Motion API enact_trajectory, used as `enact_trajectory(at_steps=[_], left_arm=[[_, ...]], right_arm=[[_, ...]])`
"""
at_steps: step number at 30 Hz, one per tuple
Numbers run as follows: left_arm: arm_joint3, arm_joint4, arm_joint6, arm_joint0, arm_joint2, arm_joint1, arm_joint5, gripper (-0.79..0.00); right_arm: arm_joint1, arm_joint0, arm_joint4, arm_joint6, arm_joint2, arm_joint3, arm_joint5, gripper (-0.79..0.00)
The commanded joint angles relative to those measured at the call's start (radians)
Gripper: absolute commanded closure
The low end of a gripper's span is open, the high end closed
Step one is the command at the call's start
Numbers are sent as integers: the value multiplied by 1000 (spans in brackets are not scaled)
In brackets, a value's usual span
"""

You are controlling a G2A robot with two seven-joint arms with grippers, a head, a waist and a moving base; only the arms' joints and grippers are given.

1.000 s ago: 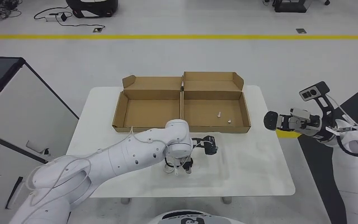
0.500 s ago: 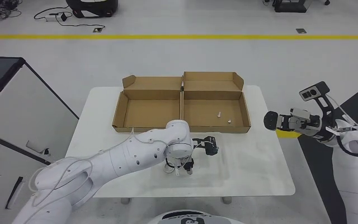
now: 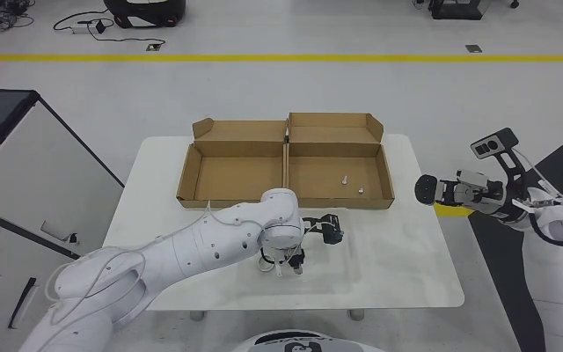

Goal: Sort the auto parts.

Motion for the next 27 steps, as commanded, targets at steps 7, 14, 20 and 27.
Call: enact_trajectory(at_steps=[7, 14, 20, 27], left_arm=[[8, -20, 40, 14, -10, 2, -37, -785], [7, -62, -7, 15, -26, 9, -78, -785], [2, -72, -36, 6, -32, 3, -79, -785], [12, -47, -38, 3, -21, -14, -74, -680]], right_arm=[[0, 0, 0, 0, 0, 0, 0, -785], [0, 0, 0, 0, 0, 0, 0, -785], [0, 0, 0, 0, 0, 0, 0, -785], [0, 0, 0, 0, 0, 0, 0, -785]])
